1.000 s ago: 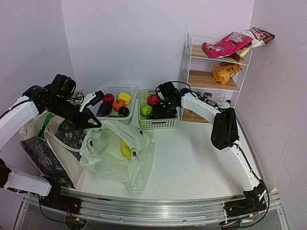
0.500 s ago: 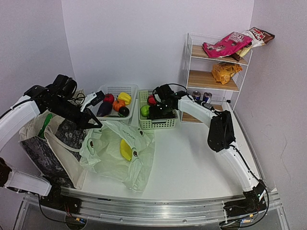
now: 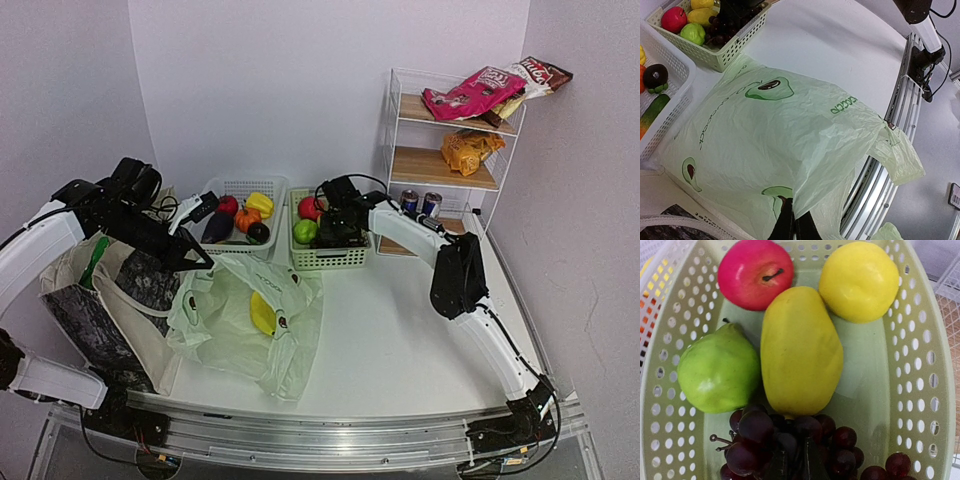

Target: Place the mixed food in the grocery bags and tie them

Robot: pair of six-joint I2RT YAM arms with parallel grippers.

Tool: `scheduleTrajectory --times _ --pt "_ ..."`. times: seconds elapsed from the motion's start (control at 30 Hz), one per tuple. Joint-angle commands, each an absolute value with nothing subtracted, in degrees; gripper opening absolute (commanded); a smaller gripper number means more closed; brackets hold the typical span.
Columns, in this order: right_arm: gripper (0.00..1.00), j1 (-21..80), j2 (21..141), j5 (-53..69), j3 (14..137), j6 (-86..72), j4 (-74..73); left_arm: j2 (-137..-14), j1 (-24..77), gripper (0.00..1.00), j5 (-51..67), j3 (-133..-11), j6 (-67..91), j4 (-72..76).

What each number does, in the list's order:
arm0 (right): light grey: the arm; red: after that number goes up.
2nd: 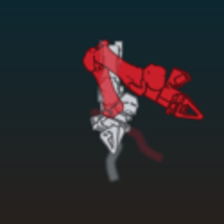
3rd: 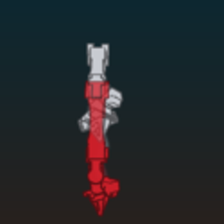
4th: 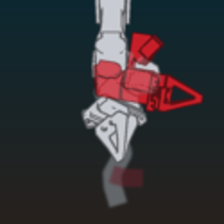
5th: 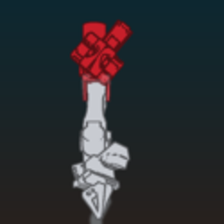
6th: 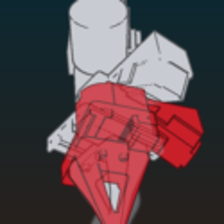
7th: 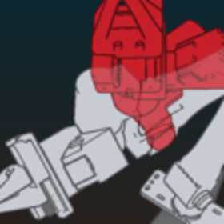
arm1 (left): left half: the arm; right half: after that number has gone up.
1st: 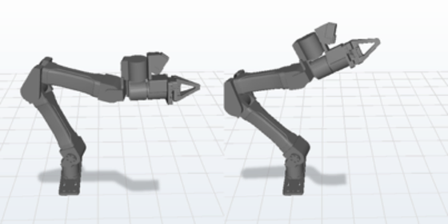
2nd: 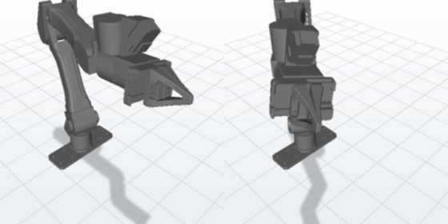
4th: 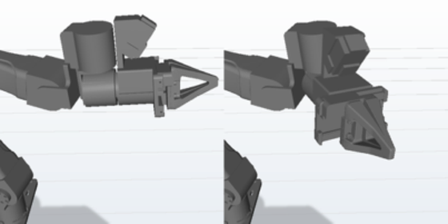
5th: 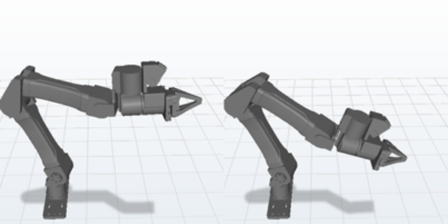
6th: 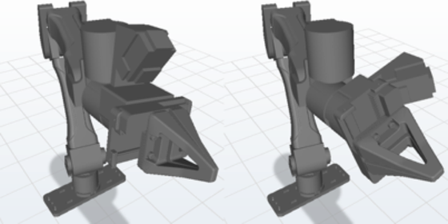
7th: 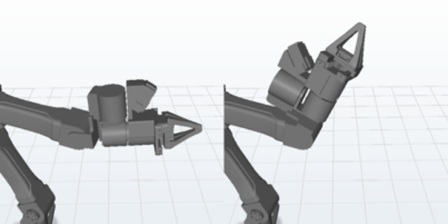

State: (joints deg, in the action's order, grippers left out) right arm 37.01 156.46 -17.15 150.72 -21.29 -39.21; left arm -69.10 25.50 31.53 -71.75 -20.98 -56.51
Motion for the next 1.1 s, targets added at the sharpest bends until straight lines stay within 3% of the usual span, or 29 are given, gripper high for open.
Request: scheduleTrajectory --times 0.0,0.4,0.73,0.9,1.07 --pt "0.0 36.9 157.1 -24.6 148.9 -31.3 -40.7 -68.3 25.4 0.0 32.1 -72.4 -20.5 -55.1" --pt "0.0 42.4 149.1 -24.8 141.1 -42.2 -40.6 -67.6 25.4 0.0 32.3 -72.2 -19.9 -54.2" --pt "0.0 44.4 152.7 -19.3 146.1 -46.4 -38.9 -66.3 25.4 0.0 31.9 -71.9 -19.6 -53.9" --pt "0.0 42.3 152.4 -21.0 144.7 -44.9 -38.6 -65.8 25.4 0.0 31.5 -72.3 -19.5 -54.3" --pt "0.0 41.2 148.7 -20.3 144.4 -32.7 -35.4 -65.8 25.4 0.0 31.5 -72.0 -19.3 -53.7"
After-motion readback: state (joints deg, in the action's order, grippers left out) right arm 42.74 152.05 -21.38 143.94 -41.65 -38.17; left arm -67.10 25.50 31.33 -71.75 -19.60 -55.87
